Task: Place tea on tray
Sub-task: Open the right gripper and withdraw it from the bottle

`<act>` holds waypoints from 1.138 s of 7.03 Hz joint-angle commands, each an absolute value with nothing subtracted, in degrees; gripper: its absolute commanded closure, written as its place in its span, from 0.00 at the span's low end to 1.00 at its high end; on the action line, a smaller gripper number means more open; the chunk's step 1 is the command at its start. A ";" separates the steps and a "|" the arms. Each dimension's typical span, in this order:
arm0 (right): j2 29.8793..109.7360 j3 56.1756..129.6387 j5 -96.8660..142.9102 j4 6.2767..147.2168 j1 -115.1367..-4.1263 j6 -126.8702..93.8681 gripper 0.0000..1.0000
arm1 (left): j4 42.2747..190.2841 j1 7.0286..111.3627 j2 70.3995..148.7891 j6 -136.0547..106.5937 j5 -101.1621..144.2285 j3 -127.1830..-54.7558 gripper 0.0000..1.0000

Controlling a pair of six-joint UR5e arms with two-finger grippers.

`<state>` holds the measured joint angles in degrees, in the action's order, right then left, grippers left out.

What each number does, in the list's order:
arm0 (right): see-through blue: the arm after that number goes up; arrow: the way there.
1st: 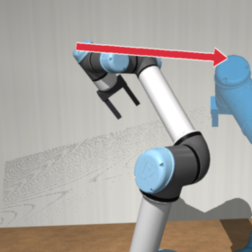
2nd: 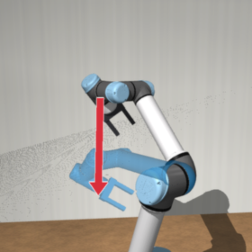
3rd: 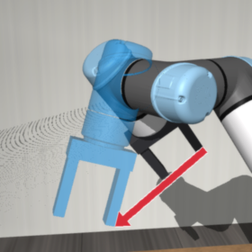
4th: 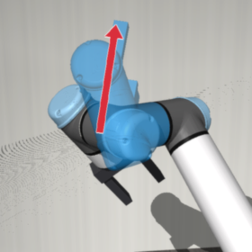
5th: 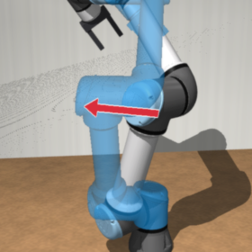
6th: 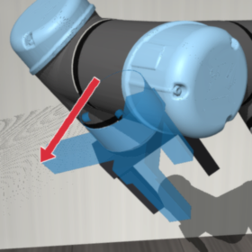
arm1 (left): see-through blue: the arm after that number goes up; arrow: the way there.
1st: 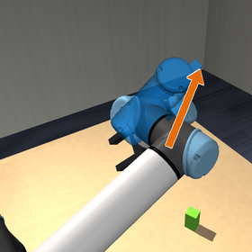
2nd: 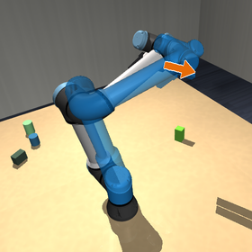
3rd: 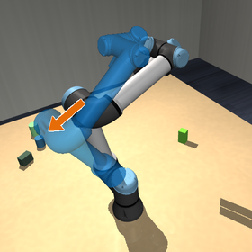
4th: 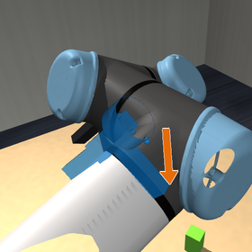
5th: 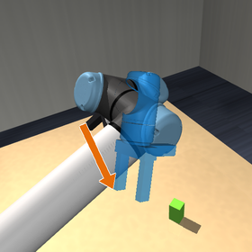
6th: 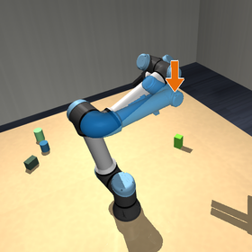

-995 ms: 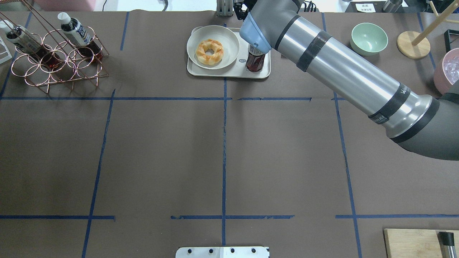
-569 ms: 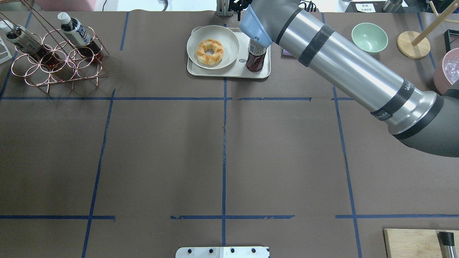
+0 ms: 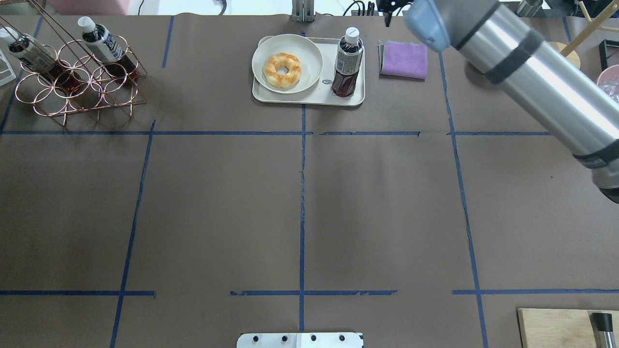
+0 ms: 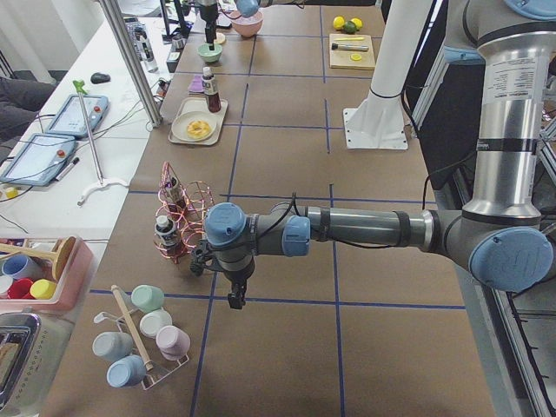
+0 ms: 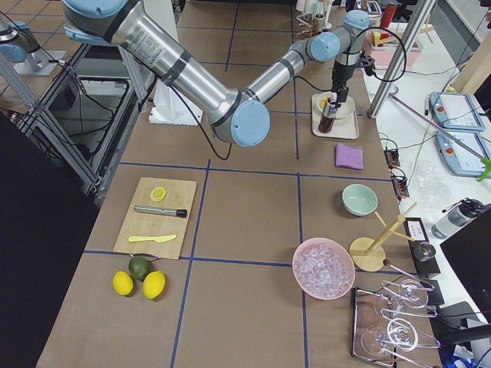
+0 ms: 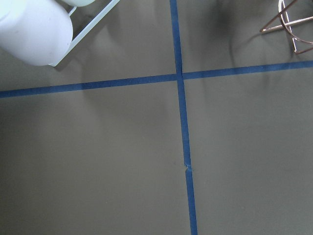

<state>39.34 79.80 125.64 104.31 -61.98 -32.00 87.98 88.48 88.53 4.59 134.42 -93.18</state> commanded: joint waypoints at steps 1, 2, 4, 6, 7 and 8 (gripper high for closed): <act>54.43 92.68 125.86 108.37 -67.31 -15.61 0.01 | 87.01 88.68 87.98 5.18 134.38 -94.04 0.00; 61.10 96.55 125.95 108.20 -68.80 -11.12 0.01 | 87.10 88.68 86.93 5.27 134.47 -94.48 0.00; 73.34 99.84 125.95 108.54 -75.20 1.35 0.00 | 87.10 88.68 86.75 5.27 134.21 -94.83 0.00; 86.43 102.29 125.95 106.62 -81.61 6.38 0.00 | 88.15 88.59 85.44 5.27 134.38 -94.83 0.00; 90.83 102.13 128.91 106.61 -86.35 9.81 0.00 | 88.15 88.59 85.34 5.19 134.30 -94.83 0.00; 94.45 101.95 130.85 106.52 -89.88 14.28 0.00 | 88.15 88.59 85.34 5.19 134.04 -94.75 0.00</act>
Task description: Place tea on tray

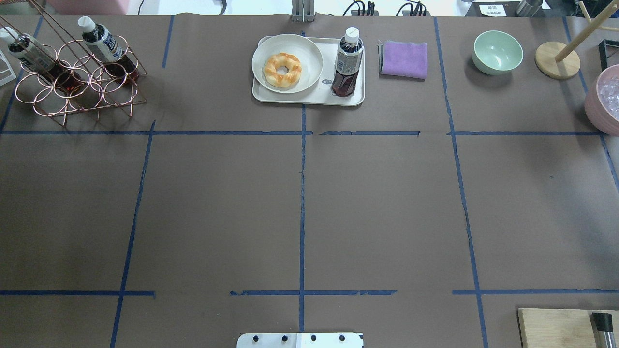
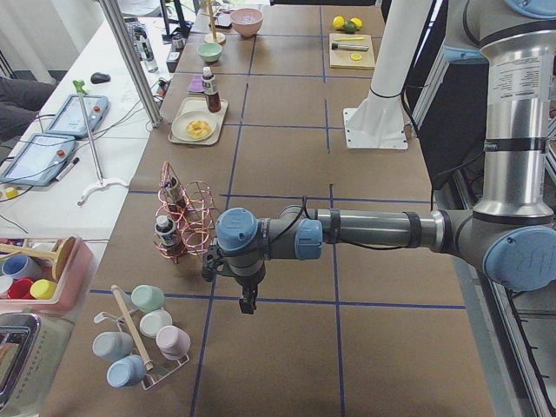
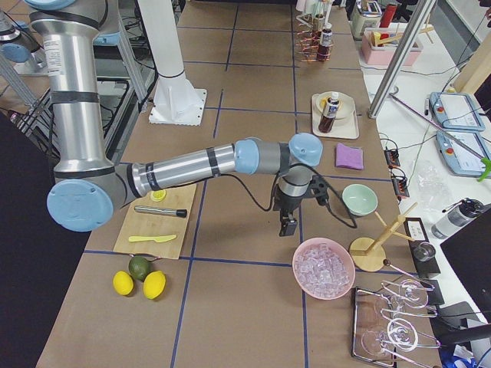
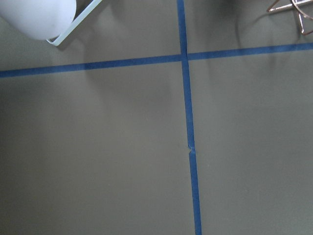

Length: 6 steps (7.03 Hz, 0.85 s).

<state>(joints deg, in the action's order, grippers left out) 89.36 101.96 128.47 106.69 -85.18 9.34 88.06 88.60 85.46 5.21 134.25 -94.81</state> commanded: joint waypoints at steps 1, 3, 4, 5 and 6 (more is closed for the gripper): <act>96.74 102.30 130.87 106.26 -92.00 14.85 0.00 | 88.15 88.59 85.34 5.19 134.03 -94.75 0.00; 98.00 102.22 131.04 104.08 -92.11 11.54 0.01 | 88.24 88.59 84.12 5.27 134.29 -94.83 0.00; 99.56 101.69 131.04 97.36 -92.11 6.82 0.01 | 88.16 88.59 84.11 5.27 133.95 -94.92 0.00; 100.19 100.82 131.04 93.12 -92.11 4.07 0.00 | 87.98 88.59 84.20 5.19 134.03 -94.83 0.00; 100.11 100.29 131.04 92.90 -92.02 4.48 0.00 | 87.46 88.42 84.11 5.01 133.77 -93.88 0.00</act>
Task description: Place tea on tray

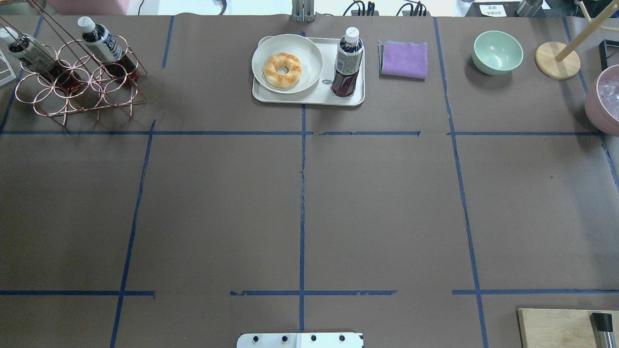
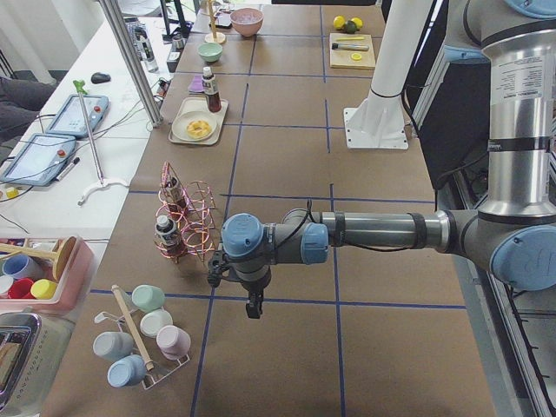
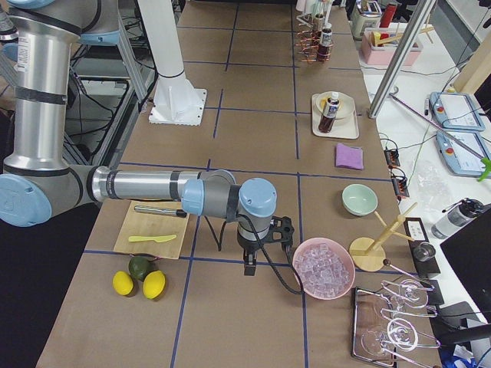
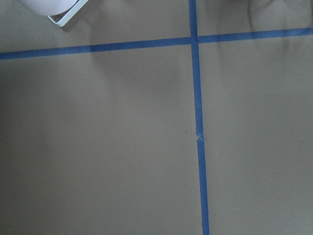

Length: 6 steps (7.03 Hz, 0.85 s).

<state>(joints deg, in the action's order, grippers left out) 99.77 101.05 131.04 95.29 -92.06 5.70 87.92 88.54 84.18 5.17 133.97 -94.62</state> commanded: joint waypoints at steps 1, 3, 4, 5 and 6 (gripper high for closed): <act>100.19 100.20 131.13 92.90 -92.02 4.40 0.00 | 87.45 88.50 82.46 5.10 133.77 -94.91 0.00; 100.20 100.28 131.31 92.90 -92.02 4.31 0.00 | 87.45 88.42 82.27 5.10 133.59 -95.10 0.00; 100.20 100.20 131.66 92.90 -92.02 4.31 0.00 | 87.36 88.50 82.27 5.10 133.68 -95.27 0.00; 100.20 100.20 131.75 92.90 -92.02 4.31 0.00 | 87.62 88.42 82.44 5.01 133.59 -95.36 0.00; 100.20 100.20 131.75 92.90 -92.02 4.31 0.00 | 87.89 88.42 82.53 5.01 133.59 -95.27 0.00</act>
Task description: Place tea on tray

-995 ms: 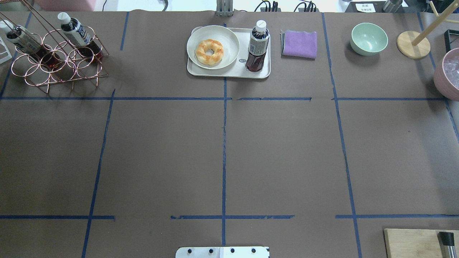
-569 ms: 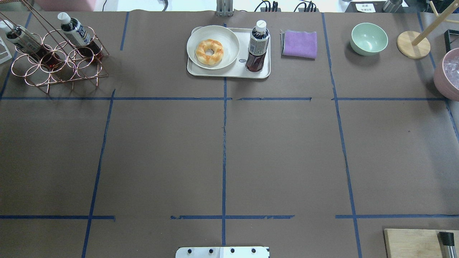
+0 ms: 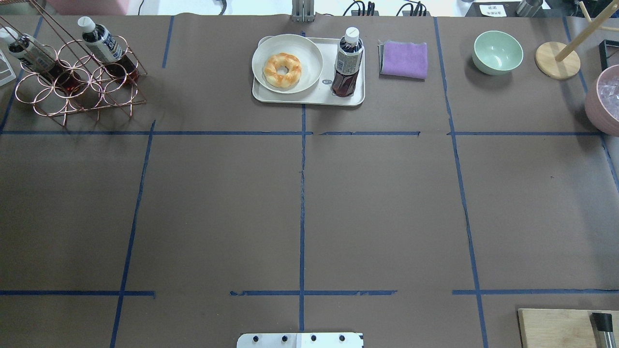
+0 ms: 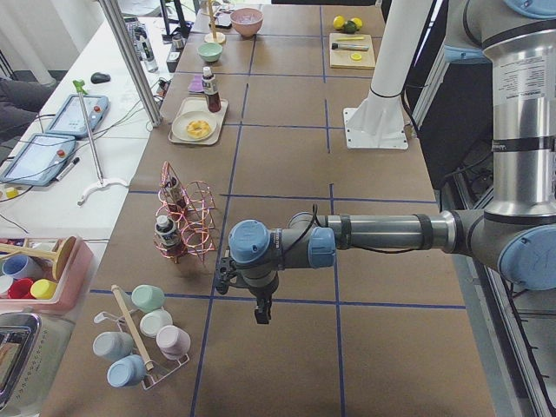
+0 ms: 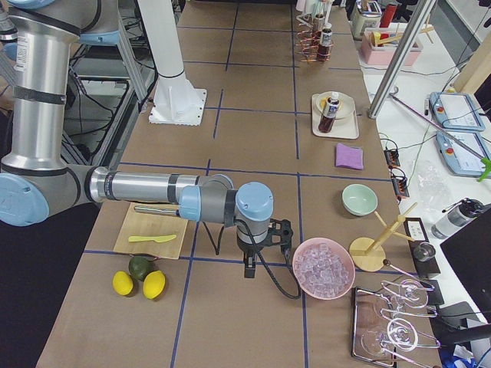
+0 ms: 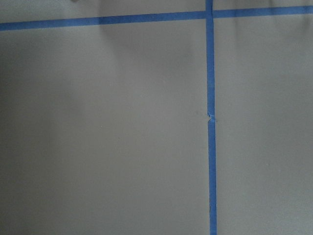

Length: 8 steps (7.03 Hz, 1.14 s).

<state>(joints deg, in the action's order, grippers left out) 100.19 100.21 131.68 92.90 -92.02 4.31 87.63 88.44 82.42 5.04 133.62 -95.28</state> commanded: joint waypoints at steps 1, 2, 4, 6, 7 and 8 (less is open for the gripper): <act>100.20 100.28 131.84 92.90 -92.02 4.13 0.00 | 87.89 88.42 82.36 5.01 133.59 -95.27 0.00; 100.20 100.20 132.18 92.90 -92.02 4.13 0.00 | 87.89 88.42 82.35 5.01 133.59 -95.27 0.00; 100.20 100.11 132.45 92.90 -92.02 4.04 0.00 | 87.89 88.42 82.27 4.92 133.59 -95.27 0.00; 100.20 100.11 132.54 92.90 -92.02 4.04 0.00 | 87.98 88.42 82.35 4.83 133.59 -95.27 0.00; 100.20 100.02 132.45 92.90 -92.02 4.13 0.00 | 87.89 88.42 82.35 4.83 133.59 -95.27 0.00; 100.20 100.02 132.45 92.90 -92.02 4.13 0.00 | 87.89 88.50 82.35 4.83 133.59 -95.27 0.00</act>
